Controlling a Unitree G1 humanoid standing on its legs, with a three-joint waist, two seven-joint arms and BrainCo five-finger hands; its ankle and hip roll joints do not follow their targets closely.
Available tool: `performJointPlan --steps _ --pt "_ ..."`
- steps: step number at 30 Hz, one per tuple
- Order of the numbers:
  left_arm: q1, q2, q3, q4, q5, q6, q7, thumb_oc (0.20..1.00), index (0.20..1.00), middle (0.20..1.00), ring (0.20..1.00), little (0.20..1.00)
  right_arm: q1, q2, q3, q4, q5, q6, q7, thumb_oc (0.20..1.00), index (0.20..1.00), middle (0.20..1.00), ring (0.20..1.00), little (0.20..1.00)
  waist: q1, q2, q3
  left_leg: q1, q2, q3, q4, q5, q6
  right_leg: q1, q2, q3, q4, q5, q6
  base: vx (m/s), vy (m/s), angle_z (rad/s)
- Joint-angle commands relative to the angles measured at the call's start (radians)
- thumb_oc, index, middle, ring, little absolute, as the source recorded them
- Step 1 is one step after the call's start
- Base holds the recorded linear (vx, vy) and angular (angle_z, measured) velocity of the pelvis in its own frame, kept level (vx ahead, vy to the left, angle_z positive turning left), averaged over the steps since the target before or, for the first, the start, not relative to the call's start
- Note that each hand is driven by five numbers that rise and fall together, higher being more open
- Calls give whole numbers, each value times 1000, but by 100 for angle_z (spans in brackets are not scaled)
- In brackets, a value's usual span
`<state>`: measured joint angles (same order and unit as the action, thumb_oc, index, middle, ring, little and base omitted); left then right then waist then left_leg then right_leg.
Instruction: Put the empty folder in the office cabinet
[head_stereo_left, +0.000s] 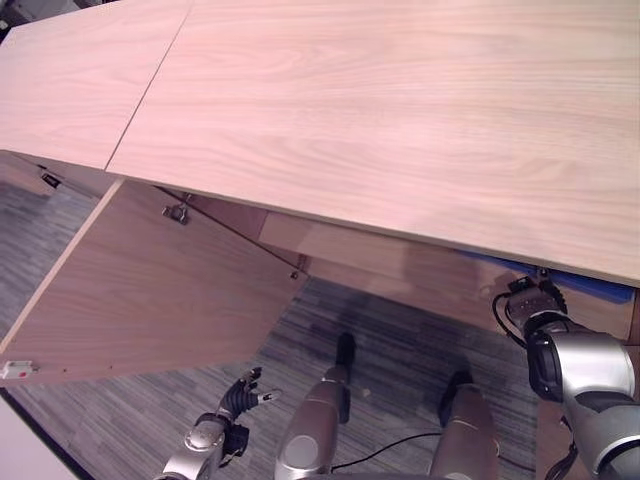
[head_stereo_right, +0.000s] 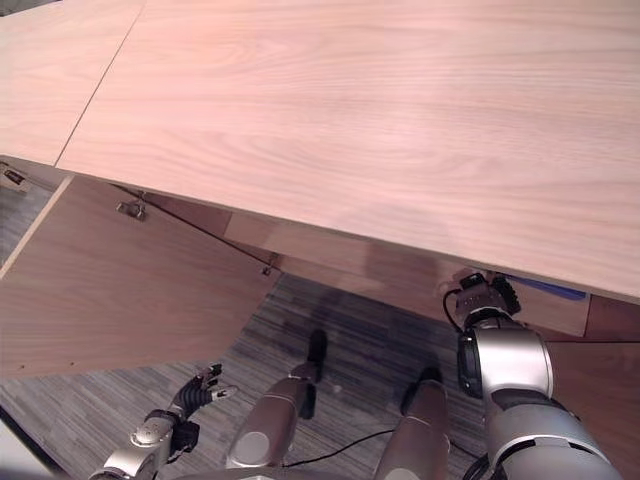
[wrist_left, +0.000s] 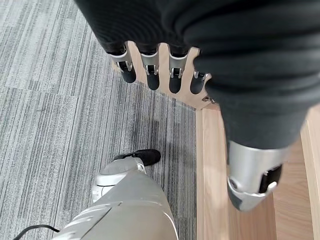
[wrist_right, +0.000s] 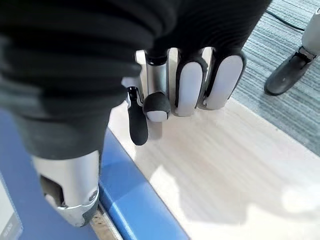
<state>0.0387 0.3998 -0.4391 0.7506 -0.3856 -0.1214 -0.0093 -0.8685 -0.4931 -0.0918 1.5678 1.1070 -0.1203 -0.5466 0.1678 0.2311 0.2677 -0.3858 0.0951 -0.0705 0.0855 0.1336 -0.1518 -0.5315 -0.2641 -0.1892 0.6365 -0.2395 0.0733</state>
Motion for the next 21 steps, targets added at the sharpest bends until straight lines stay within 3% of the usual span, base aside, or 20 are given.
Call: performJointPlan --steps 1,13,21 --pt "-39 15 8 43 -18 -11 7 1000 1000 1000 1000 1000 39 32 -97 3 0 26 7 1000 1000 1000 1000 1000 21 -3 55 38 21 -26 33 -127 -16 135 2 -7 -184 30 75 10 4 10" --pt "-50 -2 28 90 -31 -11 8 1000 1000 1000 1000 1000 60 51 -87 -23 2 16 60 1000 1000 1000 1000 1000 19 -11 35 72 31 -18 -12 -114 -12 151 4 -8 -215 52 84 8 2 2" --pt "-33 28 44 73 -37 -23 -15 1000 1000 1000 1000 1000 -115 -125 26 -62 -92 55 142 1000 1000 1000 1000 1000 31 -4 24 83 30 -11 -33 -103 -15 145 -2 0 -222 59 87 10 6 -2"
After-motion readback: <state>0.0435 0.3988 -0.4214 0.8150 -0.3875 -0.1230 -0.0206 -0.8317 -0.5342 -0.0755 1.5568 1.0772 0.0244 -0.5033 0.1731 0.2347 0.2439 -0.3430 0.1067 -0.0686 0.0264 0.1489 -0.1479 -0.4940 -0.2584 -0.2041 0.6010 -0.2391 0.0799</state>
